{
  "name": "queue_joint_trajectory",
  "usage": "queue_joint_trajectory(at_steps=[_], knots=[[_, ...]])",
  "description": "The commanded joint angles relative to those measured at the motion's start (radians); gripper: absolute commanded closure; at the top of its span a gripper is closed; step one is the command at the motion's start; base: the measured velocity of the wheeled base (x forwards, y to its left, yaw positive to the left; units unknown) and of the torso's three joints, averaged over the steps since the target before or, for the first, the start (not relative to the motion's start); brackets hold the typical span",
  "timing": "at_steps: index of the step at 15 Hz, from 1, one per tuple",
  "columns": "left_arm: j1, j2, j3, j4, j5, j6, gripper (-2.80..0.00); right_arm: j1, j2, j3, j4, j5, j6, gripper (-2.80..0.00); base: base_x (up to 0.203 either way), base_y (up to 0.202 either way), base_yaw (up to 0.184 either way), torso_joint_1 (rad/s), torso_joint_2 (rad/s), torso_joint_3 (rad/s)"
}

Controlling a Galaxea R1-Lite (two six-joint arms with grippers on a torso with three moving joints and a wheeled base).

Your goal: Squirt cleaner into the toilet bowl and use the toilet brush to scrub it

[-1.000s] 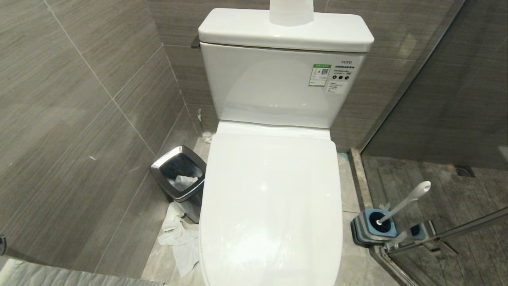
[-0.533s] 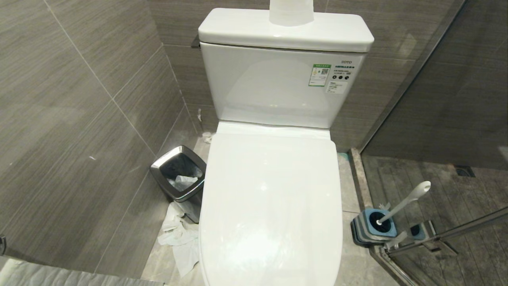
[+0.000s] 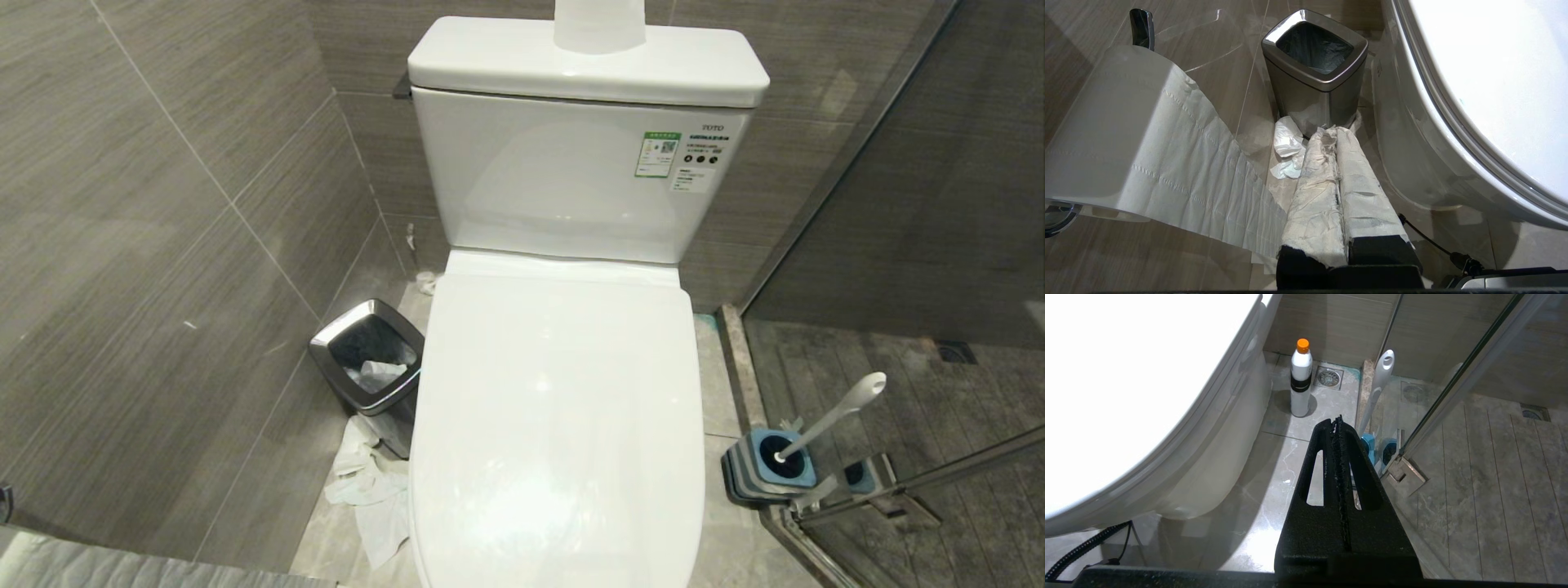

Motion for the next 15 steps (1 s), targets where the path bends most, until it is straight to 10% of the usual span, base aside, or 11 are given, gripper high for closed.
queue_joint_trajectory(at_steps=[1, 15], knots=[[0.000, 0.002, 0.000, 0.000, 0.000, 0.000, 0.00, 0.000, 0.000, 0.025, -0.001, 0.000, -0.002, 0.00, 0.000, 0.000, 0.000, 0.000, 0.00, 0.000], [0.000, 0.002, 0.000, -0.001, 0.000, 0.000, 0.00, 0.000, 0.000, 0.025, -0.001, 0.000, -0.002, 0.00, 0.000, 0.000, 0.000, 0.000, 0.00, 0.000]])
